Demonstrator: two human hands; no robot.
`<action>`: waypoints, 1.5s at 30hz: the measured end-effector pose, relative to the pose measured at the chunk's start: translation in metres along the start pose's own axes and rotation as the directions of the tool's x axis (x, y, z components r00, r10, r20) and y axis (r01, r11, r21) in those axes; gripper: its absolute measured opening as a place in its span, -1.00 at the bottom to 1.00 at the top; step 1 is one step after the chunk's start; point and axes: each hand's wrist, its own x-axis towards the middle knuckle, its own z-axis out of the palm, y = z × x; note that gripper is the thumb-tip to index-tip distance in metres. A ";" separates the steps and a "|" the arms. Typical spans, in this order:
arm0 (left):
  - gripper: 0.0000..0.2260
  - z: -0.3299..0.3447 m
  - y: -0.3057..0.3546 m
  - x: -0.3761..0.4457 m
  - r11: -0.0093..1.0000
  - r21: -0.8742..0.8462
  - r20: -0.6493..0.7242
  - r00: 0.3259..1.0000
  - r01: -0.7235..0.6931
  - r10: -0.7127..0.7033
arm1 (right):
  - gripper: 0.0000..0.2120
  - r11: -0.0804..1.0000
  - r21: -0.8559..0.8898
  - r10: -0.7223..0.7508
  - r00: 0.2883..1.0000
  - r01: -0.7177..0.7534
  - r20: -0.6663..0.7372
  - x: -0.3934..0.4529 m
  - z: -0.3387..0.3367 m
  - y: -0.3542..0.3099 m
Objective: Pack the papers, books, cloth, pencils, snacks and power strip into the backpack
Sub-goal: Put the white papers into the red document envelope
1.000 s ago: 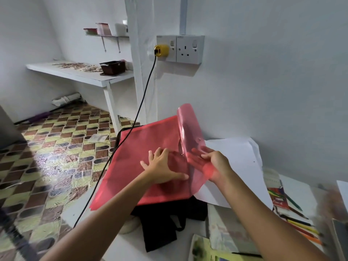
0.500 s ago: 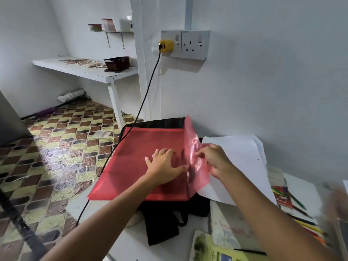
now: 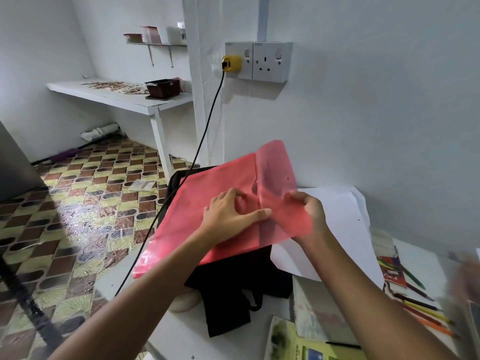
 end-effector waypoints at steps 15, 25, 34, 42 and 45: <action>-0.76 -0.043 0.030 0.003 0.973 0.214 0.043 0.996 -0.089 0.082 | -0.71 0.872 -0.432 -0.356 0.904 0.230 -0.238 -0.001 -0.003 0.008; -0.57 -0.038 0.028 -0.002 0.968 0.244 -0.051 0.995 -0.068 0.083 | -0.70 0.181 -0.967 -0.377 0.921 0.181 0.102 -0.003 -0.007 -0.013; -0.15 0.009 0.029 -0.013 0.952 0.304 -0.011 1.000 0.023 -0.021 | -0.78 -0.227 -0.919 -0.733 0.678 -0.322 -0.057 -0.024 -0.071 -0.065; -0.06 0.035 0.031 -0.014 0.939 0.343 0.045 0.998 0.017 -0.035 | -0.49 -0.191 -0.798 -0.644 0.687 -0.572 -0.338 -0.049 -0.129 -0.088; -0.06 0.039 0.034 -0.014 0.934 0.357 0.052 0.998 0.009 -0.030 | -0.55 -0.064 -0.858 -0.638 0.682 -0.510 -0.357 -0.049 -0.133 -0.089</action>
